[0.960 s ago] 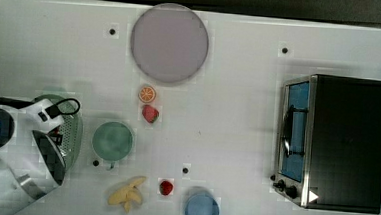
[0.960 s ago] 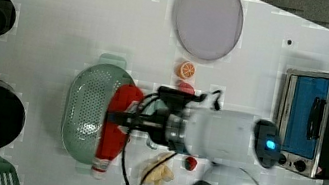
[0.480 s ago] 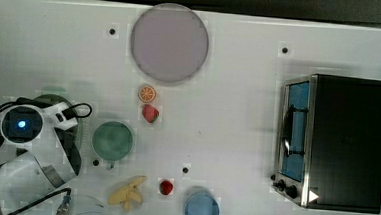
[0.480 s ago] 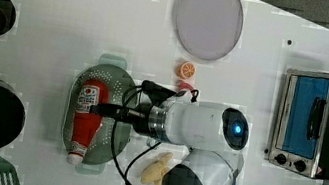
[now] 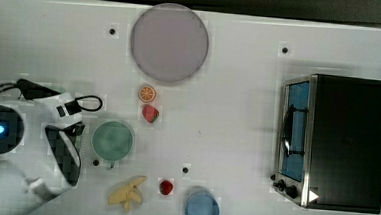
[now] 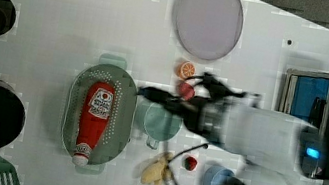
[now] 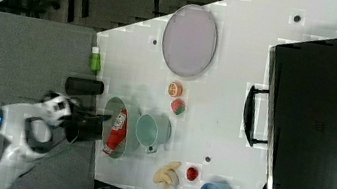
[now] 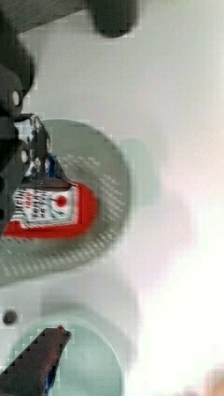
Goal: Pick Ketchup from the table and place it in strainer.
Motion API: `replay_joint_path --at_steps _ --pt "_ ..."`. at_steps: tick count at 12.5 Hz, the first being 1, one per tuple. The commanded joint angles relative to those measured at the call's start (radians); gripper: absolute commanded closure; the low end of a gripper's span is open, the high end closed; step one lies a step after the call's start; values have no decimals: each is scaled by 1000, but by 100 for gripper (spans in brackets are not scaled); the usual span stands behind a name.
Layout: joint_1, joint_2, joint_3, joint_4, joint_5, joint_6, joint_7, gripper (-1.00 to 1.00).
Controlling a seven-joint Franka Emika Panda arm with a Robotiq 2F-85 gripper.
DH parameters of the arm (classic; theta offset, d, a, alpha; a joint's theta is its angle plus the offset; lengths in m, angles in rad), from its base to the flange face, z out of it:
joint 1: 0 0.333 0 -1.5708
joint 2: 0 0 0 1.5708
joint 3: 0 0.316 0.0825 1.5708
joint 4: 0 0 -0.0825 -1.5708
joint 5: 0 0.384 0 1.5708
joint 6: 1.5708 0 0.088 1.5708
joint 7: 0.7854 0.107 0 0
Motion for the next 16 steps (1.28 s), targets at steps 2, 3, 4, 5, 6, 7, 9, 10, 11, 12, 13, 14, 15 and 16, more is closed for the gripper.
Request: replay_joint_path --at_steps 2,3,4,5,6,7,9,10,11,12,13,14,15,16 --pt "-108 -230 -72 80 63 -246 81 -100" --pt "-121 -281 -112 101 94 -338 80 -100" --pt "-128 -324 -161 126 125 -430 80 -100" --pt "-130 -359 -213 152 143 -515 72 -100" --pt "-131 -385 -266 179 146 -591 64 -100" --pt "-131 -403 -315 205 146 -654 56 -100" --pt "-131 -426 -398 246 146 -745 37 -100" --pt "-132 -429 -431 257 142 -760 12 -100" --pt "-132 -427 -457 261 127 -757 -18 -100" --pt "-132 -421 -473 260 100 -757 -41 -100" --pt "-132 -414 -481 259 65 -758 -43 -100" --pt "-132 -409 -482 260 44 -748 -48 -100" --pt "-132 -408 -481 260 42 -740 -50 -100" --pt "-132 -408 -482 259 41 -740 -50 -100"
